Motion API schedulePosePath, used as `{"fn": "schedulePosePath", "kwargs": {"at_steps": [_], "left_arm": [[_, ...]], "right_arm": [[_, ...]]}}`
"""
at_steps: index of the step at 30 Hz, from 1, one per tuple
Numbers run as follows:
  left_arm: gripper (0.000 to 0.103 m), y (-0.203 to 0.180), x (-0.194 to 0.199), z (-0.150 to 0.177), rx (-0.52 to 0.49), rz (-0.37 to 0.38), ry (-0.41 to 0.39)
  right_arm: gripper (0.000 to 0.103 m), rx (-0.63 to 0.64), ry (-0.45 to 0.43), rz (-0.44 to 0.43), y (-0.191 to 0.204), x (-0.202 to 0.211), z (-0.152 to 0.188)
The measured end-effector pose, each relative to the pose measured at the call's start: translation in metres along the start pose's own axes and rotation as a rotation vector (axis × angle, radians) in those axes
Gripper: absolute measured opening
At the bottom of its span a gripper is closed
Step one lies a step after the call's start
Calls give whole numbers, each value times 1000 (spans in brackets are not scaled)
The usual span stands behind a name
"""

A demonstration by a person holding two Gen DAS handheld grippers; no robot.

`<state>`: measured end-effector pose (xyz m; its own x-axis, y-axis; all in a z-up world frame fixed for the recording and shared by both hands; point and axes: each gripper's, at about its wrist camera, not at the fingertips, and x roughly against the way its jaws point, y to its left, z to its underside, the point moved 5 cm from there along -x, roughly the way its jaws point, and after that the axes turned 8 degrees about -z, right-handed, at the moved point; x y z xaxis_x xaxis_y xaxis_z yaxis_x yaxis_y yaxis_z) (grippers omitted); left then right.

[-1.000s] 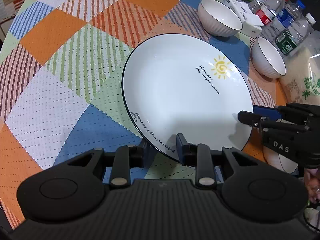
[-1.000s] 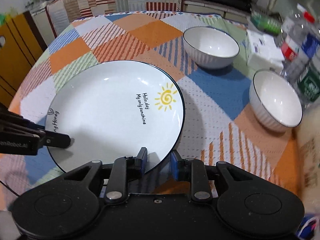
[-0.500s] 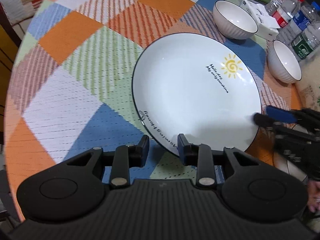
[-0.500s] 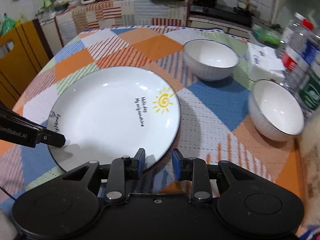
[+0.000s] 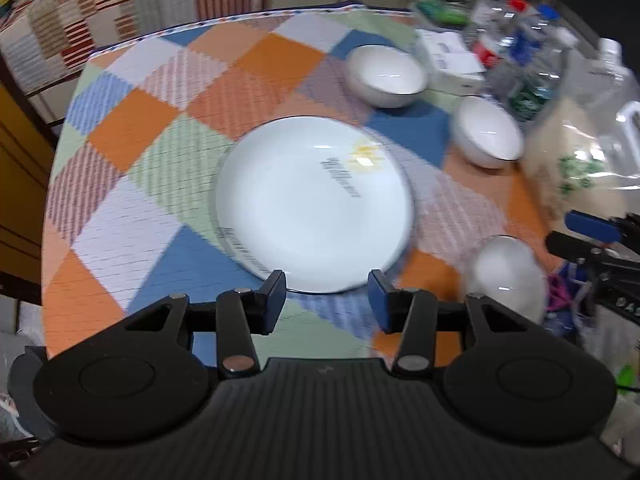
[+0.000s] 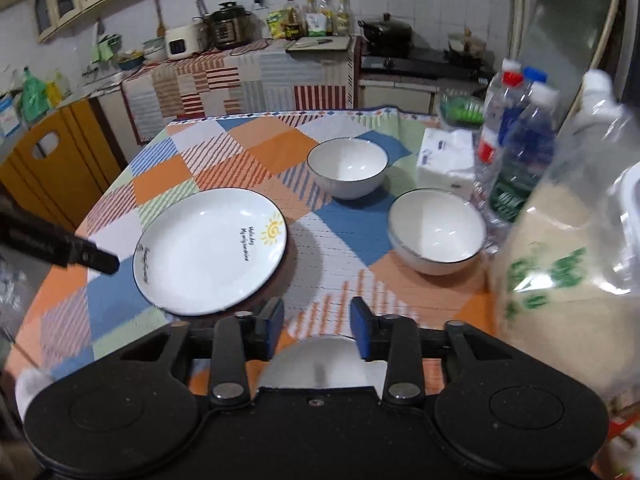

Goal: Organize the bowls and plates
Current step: 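Move both grippers to a white ribbed bowl and close on its rim, then lift the bowl, set it beside the plate stack, open both grippers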

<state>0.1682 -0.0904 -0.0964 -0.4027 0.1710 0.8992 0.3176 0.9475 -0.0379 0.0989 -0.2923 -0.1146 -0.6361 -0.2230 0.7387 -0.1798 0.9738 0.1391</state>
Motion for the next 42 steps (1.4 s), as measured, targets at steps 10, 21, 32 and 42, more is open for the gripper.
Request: {"fn": "schedulePosePath", "kwargs": {"at_steps": [10,21,32,42], "left_arm": [[48,-76,-3,15,-130,30,-31],[49,-114,-71,25,-216,151,28],[32,-128,-109,41,-174,275,108],[22,-109,-97,45,-155,282,188]], "right_arm": [[63,-10,-33,-55,-37,20,32],[62,-78,71,-61,-57,-31,77],[14,-473,169,-65,-87,-62,95],[12,-471,181,-82,-73,-59,83]]}}
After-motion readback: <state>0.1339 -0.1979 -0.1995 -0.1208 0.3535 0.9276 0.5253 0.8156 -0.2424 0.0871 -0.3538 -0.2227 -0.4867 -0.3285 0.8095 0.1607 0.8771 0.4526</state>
